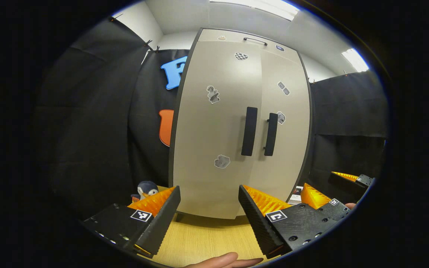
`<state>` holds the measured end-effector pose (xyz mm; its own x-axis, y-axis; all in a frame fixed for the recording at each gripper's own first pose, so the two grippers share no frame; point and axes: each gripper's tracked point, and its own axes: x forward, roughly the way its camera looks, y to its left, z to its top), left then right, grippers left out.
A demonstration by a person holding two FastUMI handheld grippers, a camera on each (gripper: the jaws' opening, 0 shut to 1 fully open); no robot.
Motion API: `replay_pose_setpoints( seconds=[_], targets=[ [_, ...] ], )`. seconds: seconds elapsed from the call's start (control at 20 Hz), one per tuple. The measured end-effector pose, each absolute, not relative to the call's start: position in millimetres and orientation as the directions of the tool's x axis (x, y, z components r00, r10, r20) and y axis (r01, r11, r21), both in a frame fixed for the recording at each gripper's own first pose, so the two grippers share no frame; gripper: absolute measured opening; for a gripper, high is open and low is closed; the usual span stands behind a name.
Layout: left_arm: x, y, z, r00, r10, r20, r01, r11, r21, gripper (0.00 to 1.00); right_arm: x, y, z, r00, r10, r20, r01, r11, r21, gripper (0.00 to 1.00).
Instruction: Grab one shoe with the right hand and put it into the shoe cabinet, grab the other shoe with the left hand and put it into the shoe cabinet; then close the right door with the right hand and the left door with the left hand.
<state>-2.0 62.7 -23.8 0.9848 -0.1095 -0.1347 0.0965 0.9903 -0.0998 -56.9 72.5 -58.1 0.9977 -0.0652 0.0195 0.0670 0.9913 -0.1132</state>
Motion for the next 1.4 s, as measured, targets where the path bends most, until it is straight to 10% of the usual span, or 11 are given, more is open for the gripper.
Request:
replay_pose_setpoints(
  seconds=[1.4],
  targets=[
    [18.2,43.8,-27.4,0.982,-0.111,-0.155,0.110,0.994,-0.014,0.95,-41.6,74.0,-52.1,1.000,-0.008,0.030,0.012,0.991,-0.136,0.99]
  ],
)
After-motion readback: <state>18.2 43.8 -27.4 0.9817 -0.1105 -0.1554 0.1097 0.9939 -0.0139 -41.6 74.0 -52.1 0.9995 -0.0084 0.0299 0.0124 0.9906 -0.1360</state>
